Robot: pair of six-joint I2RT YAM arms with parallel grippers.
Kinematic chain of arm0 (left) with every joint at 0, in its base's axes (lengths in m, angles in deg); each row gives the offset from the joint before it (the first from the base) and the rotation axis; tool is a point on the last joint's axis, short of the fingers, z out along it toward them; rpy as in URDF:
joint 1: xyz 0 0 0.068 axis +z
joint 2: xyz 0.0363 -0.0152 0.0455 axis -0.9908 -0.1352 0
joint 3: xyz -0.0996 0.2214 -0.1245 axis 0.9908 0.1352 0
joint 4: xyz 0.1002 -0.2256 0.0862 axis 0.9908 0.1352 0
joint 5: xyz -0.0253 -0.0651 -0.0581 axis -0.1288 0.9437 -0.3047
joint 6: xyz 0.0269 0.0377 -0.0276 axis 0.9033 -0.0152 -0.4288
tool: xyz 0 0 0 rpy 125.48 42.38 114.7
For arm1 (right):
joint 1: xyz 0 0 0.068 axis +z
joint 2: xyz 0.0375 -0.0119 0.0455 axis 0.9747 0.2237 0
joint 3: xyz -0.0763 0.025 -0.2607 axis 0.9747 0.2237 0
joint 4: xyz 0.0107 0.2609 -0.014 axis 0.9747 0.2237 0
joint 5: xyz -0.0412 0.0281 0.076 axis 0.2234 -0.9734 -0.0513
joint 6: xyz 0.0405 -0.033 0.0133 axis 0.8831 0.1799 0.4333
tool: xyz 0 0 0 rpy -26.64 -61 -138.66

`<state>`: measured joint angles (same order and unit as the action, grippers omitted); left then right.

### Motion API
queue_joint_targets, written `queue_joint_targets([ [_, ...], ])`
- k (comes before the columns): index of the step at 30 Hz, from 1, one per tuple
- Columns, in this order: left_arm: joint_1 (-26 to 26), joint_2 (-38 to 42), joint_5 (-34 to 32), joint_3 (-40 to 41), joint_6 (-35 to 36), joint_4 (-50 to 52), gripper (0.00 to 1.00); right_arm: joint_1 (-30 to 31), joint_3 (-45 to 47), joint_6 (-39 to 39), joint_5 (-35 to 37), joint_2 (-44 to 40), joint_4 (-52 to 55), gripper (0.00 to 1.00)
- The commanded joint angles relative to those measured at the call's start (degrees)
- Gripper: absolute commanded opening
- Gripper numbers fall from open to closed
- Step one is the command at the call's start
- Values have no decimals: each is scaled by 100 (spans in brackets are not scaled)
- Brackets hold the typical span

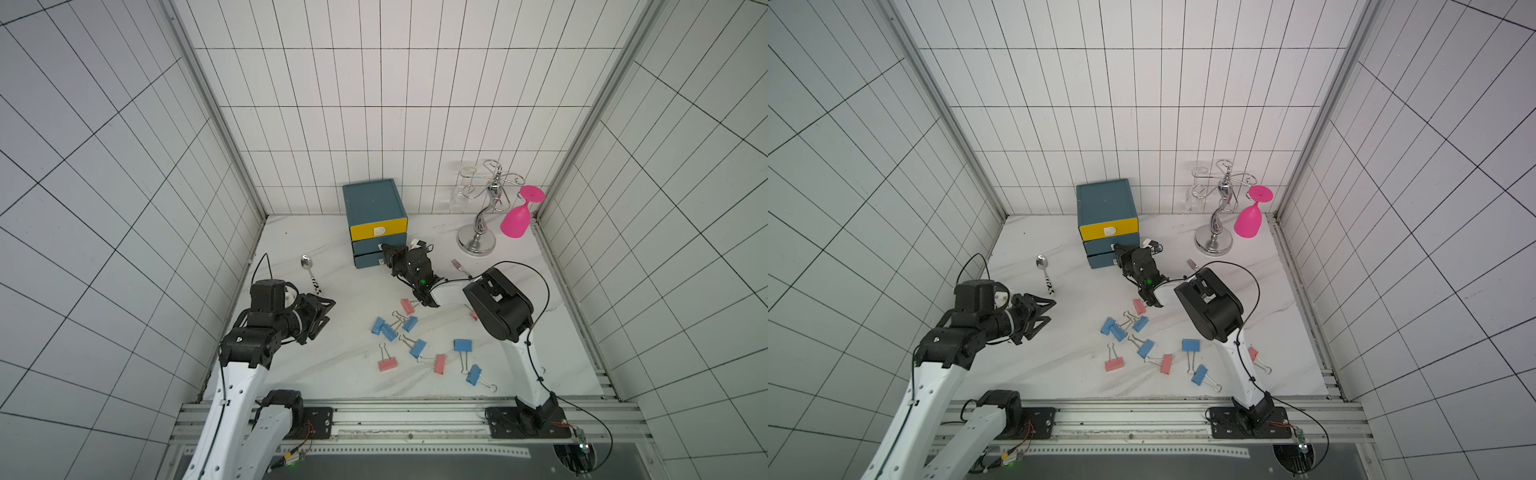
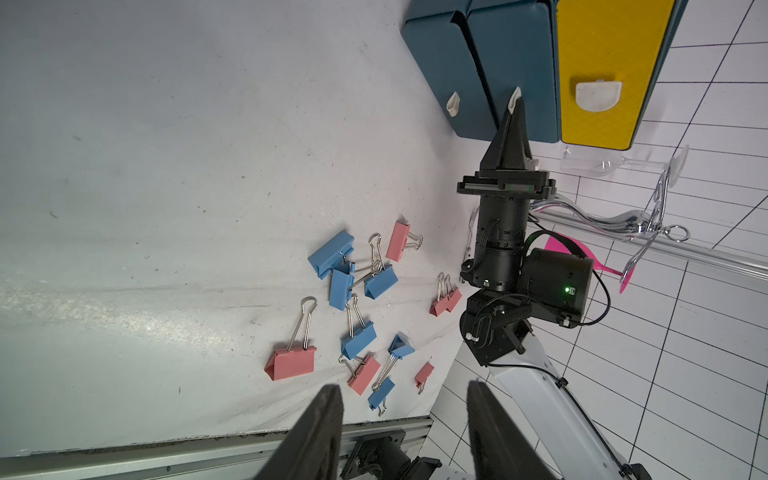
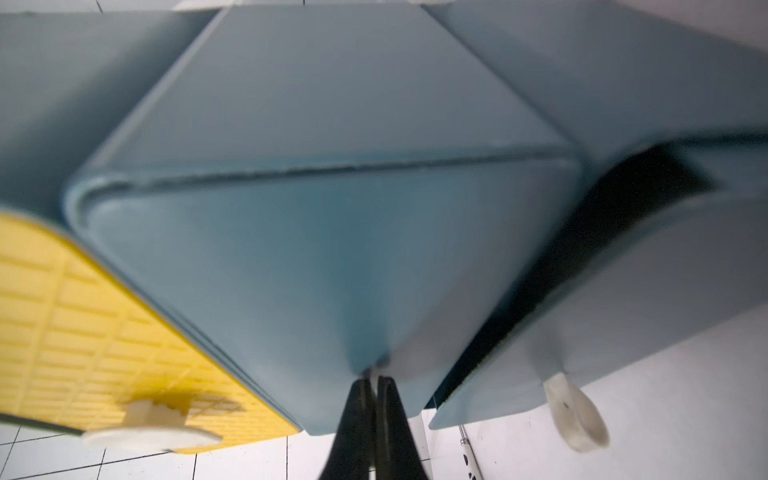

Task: Put the binder clips in the drawer according to color
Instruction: Open the drawer in the storage box.

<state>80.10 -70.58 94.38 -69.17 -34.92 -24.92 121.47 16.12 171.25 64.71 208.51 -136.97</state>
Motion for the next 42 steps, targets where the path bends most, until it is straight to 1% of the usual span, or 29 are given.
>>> queue_joint_targets([
  [1,33,156,-19,6,-1,10,52,100,370,-4,28,-316,-108,0],
  [7,29,263,-3,-20,-26,59,52,350,1104,12,98,-790,-343,0],
  [10,35,342,71,-26,-26,127,50,430,1345,-35,21,-975,-410,0],
  [17,29,658,103,-44,-87,363,50,619,1863,0,135,-1269,-541,0],
  [25,30,979,112,-55,-96,667,51,800,2054,-79,334,-1491,-475,0],
  [34,29,1167,156,-4,-149,770,51,887,2397,-49,517,-1646,-420,0],
  [35,29,1170,156,5,-149,770,51,891,2399,-37,498,-1648,-410,7],
  [38,29,1176,165,23,-157,757,51,878,2400,24,419,-1652,-266,36],
  [39,30,1170,165,25,-158,744,51,882,2416,50,406,-1675,-183,43],
  [40,29,1166,165,26,-166,731,51,878,2441,64,397,-1718,-93,49],
  [42,29,1149,156,22,-167,711,51,885,2519,70,392,-1837,64,54],
])
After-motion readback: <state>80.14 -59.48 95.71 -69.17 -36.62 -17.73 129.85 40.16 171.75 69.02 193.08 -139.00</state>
